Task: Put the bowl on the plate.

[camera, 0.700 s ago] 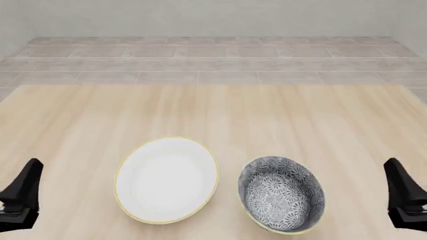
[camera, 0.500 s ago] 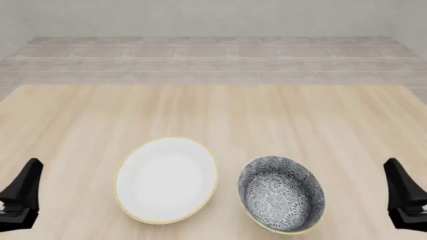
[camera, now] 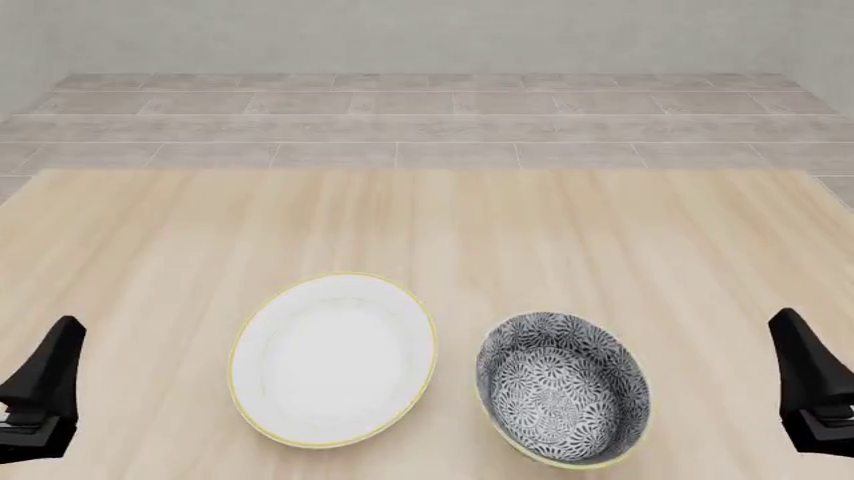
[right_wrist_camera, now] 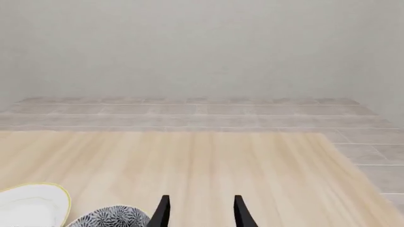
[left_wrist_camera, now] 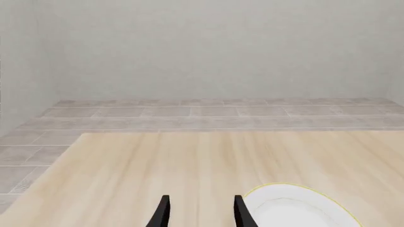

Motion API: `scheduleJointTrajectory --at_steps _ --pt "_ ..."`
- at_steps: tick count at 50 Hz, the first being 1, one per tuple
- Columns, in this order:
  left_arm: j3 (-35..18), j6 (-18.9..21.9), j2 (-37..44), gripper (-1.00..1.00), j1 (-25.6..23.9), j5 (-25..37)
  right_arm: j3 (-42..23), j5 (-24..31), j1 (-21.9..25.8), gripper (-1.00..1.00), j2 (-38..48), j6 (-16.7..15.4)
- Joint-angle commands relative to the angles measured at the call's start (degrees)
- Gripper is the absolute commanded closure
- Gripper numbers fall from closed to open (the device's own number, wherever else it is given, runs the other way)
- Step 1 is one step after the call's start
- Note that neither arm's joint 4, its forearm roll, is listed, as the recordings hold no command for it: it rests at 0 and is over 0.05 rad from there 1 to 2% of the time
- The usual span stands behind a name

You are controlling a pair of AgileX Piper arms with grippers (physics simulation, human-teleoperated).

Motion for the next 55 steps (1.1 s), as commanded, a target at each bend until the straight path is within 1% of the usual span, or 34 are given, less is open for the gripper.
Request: scheduleJointTrajectory --at_steps 1,3,7,10,15,22,24,33,37,46,55 --pt "0.1 0.1 0.0 -1.0 0.0 -0.1 -1.4 -0.9 1.3 -1.0 4.3 1.4" --pt "0.1 0.1 -0.1 -1.0 -0.1 0.0 -1.5 -1.8 1.6 -1.0 6.5 1.8" --pt "0.1 0.2 -0.1 -1.0 -0.2 0.1 -1.7 -2.1 1.8 -1.0 7.1 1.6" --pt "0.1 0.0 -0.1 -1.0 -0.2 0.1 -2.0 -3.6 2.4 -1.0 10.1 1.9" --pt "0.1 0.1 0.0 -1.0 -0.4 0.1 -2.9 -4.5 3.1 -1.0 13.0 2.4" --pt "0.1 0.1 0.3 -1.0 -0.5 -0.2 -4.0 -4.6 3.9 -1.0 14.8 1.8" --pt "0.1 0.0 0.5 -1.0 -0.5 -0.4 -4.1 -5.5 4.2 -1.0 17.2 1.3" --pt "0.1 0.1 0.8 -1.0 -0.6 -0.8 -5.8 -5.2 6.2 -1.0 20.2 1.2" --pt "0.1 0.2 0.8 -1.0 -0.5 -0.8 -6.7 -5.3 6.2 -1.0 21.7 1.7" --pt "0.1 0.1 1.3 -1.0 -0.5 -1.2 -7.6 -4.6 7.3 -1.0 23.5 1.3" --pt "0.1 0.2 1.1 -1.0 -0.5 -1.1 -9.7 -3.5 8.5 -1.0 26.1 -1.0"
